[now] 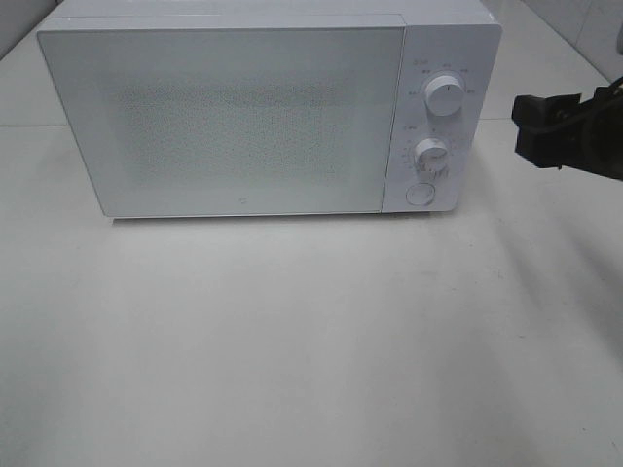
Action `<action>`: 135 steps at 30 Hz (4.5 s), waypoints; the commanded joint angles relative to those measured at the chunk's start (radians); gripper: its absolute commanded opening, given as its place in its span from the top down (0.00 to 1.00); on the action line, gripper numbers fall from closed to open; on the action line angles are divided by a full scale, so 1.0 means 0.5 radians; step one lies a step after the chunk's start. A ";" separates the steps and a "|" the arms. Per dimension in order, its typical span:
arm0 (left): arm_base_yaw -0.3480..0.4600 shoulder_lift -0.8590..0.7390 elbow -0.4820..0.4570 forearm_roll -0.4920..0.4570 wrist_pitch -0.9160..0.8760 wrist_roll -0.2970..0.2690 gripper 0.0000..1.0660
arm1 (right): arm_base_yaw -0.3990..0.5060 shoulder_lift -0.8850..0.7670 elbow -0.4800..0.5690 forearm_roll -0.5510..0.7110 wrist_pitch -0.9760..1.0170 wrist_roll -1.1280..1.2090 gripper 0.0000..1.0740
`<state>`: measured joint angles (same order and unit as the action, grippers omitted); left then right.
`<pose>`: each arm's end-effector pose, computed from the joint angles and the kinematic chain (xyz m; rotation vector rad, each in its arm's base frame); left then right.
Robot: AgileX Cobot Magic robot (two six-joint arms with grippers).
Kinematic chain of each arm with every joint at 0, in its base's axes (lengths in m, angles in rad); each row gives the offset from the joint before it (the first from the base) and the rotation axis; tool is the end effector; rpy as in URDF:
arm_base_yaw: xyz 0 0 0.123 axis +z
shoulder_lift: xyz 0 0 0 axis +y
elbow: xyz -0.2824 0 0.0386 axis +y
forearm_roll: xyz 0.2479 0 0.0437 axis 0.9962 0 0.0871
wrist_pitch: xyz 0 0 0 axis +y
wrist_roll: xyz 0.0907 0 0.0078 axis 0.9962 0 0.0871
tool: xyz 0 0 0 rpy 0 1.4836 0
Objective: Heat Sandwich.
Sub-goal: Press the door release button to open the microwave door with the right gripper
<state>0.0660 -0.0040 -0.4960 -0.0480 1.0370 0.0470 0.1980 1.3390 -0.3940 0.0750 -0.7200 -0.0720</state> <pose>-0.0038 -0.0040 0.2780 -0.0177 2.0196 0.0145 0.2395 0.0435 0.2186 -0.1457 1.7045 0.0934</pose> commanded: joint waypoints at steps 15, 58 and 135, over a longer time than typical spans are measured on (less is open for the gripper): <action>0.000 -0.052 0.006 -0.008 -0.016 0.000 0.05 | 0.622 0.596 0.112 0.860 -0.820 -0.254 0.30; 0.000 -0.052 0.006 -0.008 -0.016 0.000 0.05 | 0.968 0.914 0.108 1.122 -0.936 0.776 0.30; 0.000 -0.052 0.006 -0.008 -0.016 0.000 0.05 | 0.558 1.364 -0.532 0.600 -0.434 3.106 1.00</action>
<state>0.0660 -0.0040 -0.4960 -0.0480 1.0370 0.0490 0.4840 2.0230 -0.6490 0.3830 -0.9380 1.4740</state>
